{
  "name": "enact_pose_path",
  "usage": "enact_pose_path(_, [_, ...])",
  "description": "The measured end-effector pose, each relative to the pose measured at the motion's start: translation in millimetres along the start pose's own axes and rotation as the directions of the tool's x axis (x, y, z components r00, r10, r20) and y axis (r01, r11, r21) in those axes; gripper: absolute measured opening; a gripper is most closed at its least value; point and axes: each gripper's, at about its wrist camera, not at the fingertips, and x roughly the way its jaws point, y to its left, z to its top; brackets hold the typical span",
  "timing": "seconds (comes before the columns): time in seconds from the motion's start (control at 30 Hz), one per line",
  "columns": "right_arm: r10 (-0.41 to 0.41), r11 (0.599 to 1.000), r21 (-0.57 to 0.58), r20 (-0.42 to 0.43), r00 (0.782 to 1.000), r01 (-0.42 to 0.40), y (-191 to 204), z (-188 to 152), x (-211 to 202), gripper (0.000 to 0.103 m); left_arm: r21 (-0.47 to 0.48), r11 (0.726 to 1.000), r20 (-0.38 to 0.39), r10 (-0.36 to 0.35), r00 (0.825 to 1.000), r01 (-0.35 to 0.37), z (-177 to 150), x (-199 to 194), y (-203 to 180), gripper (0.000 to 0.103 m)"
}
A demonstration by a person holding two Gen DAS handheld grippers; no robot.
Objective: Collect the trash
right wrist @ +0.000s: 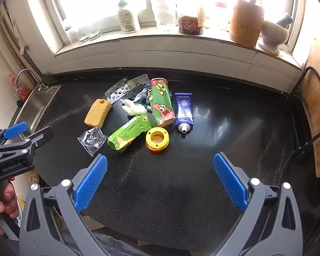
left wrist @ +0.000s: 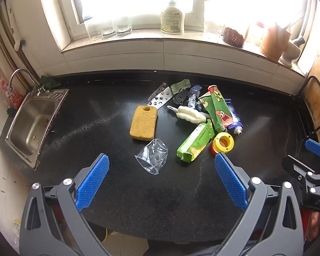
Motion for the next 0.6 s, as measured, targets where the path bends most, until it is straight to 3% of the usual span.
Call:
enact_pose_path(0.1, [-0.001,1.0,0.003,-0.005,1.0,0.002,-0.2,0.2,-0.3,0.097,0.006,1.0,0.029,0.01,1.0,-0.01,-1.3,-5.8,-2.0,0.097])
enact_pose_path(0.6, [-0.01,1.0,0.002,-0.025,1.0,0.01,-4.5,1.2,-0.7,0.097,0.013,1.0,0.001,0.006,1.0,-0.006,3.0,-1.8,-6.3,0.097])
